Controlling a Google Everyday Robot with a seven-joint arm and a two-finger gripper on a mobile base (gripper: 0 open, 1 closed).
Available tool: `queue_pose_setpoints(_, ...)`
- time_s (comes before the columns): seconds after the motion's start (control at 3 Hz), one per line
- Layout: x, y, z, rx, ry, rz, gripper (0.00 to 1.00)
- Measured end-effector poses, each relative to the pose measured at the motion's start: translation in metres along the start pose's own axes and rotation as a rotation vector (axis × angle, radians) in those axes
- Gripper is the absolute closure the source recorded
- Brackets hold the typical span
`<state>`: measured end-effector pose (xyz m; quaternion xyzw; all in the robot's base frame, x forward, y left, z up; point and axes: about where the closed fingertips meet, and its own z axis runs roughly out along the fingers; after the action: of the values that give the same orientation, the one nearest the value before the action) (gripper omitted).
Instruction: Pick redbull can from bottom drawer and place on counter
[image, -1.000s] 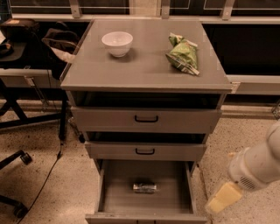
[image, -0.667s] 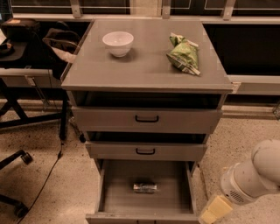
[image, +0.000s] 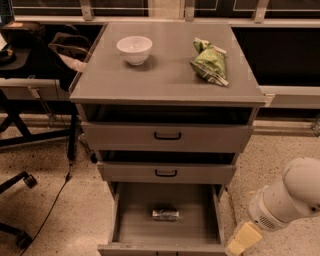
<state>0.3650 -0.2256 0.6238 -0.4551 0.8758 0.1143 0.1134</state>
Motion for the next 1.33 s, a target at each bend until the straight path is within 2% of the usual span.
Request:
queue_pose_setpoints(0.33,-0.019,-0.008,0.023,-0.048,-0.071,-0.08,0.0)
queue_pose_setpoints(0.67,-0.049,-0.01,0.045,-0.074,-0.156,-0.246,0.0)
queue_pose_setpoints(1.0,-0.079,-0.008,0.061,-0.045,-0.205,-0.349,0.0)
queue_pose_setpoints(1.33,-0.12,-0.018,0.075,0.09,-0.274,-0.338,0.0)
